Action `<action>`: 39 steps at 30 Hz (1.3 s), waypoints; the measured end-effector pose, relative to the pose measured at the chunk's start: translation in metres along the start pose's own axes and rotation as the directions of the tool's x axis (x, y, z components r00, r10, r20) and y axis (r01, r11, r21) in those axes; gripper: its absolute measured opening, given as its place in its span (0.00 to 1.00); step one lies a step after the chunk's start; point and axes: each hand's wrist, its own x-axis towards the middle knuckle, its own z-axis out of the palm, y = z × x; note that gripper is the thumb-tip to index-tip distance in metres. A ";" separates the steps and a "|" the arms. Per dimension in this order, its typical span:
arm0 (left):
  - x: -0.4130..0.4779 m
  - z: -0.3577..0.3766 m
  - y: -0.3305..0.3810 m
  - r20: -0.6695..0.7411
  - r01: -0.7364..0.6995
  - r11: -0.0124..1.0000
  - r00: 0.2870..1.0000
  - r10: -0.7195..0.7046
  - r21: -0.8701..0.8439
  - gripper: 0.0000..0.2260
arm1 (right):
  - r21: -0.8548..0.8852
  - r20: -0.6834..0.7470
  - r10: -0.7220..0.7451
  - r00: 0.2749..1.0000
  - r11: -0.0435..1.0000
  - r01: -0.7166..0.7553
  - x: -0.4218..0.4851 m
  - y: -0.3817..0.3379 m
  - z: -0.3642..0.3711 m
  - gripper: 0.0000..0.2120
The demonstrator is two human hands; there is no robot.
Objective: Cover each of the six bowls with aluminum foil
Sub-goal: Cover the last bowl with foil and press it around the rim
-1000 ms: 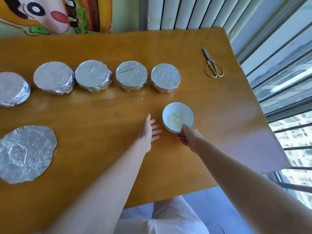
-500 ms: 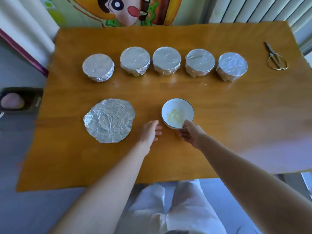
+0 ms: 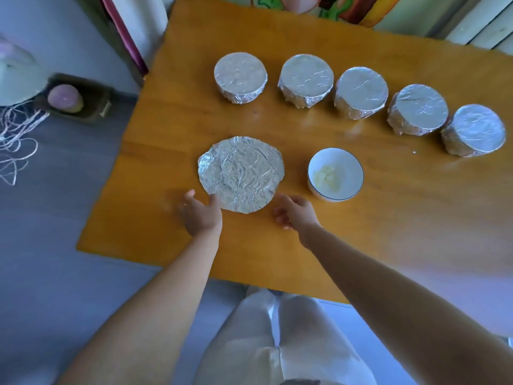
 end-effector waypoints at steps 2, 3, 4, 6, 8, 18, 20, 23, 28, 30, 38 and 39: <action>0.009 -0.001 -0.002 0.018 -0.031 0.998 0.999 0.031 0.050 0.24 | -0.109 -0.058 -0.041 0.997 0.993 0.034 0.011 -0.009 0.012 0.21; 0.014 0.000 -0.004 0.025 -0.065 0.995 0.998 0.063 0.075 0.24 | -0.175 -0.094 -0.065 0.993 0.983 0.048 0.017 -0.014 0.017 0.22; 0.018 0.001 -0.006 0.033 -0.096 0.990 0.995 0.093 0.104 0.23 | -0.237 -0.125 -0.084 0.988 0.970 0.053 0.023 -0.017 0.022 0.21; 0.020 0.006 -0.011 0.056 -0.151 0.973 0.988 0.144 0.172 0.20 | -0.352 -0.150 -0.114 0.982 0.934 0.055 0.030 -0.021 0.027 0.19; 0.018 0.007 -0.012 0.020 -0.184 0.953 0.983 0.185 0.240 0.18 | -0.464 -0.129 -0.127 0.983 0.884 0.054 0.034 -0.021 0.028 0.14; 0.012 0.035 -0.032 0.382 -0.703 0.509 0.704 0.599 0.497 0.29 | -0.632 -0.105 -0.496 0.862 0.702 0.327 0.004 -0.002 0.005 0.13; 0.011 0.037 -0.042 0.387 -0.709 0.467 0.691 0.611 0.528 0.33 | -0.585 0.024 -0.695 0.719 0.573 0.574 0.002 -0.001 0.016 0.07; 0.014 0.036 -0.049 0.400 -0.714 0.399 0.671 0.624 0.575 0.36 | -0.572 0.329 -0.728 0.602 0.353 0.740 0.018 0.006 0.042 0.15; 0.015 0.035 -0.050 0.424 -0.690 0.346 0.687 0.590 0.636 0.38 | -0.742 0.556 -0.579 0.596 -0.024 0.669 0.049 0.021 0.050 0.28; 0.016 0.035 -0.052 0.400 -0.692 0.355 0.679 0.615 0.629 0.38 | -0.779 0.535 -0.590 0.604 -0.069 0.623 0.053 0.023 0.050 0.29; 0.016 0.035 -0.051 0.387 -0.694 0.344 0.668 0.636 0.632 0.39 | -0.842 0.385 -0.677 0.628 0.022 0.539 0.057 0.011 0.059 0.26; 0.018 0.033 -0.051 0.386 -0.699 0.342 0.661 0.643 0.627 0.39 | -0.844 0.362 -0.687 0.630 0.045 0.534 0.058 0.004 0.062 0.24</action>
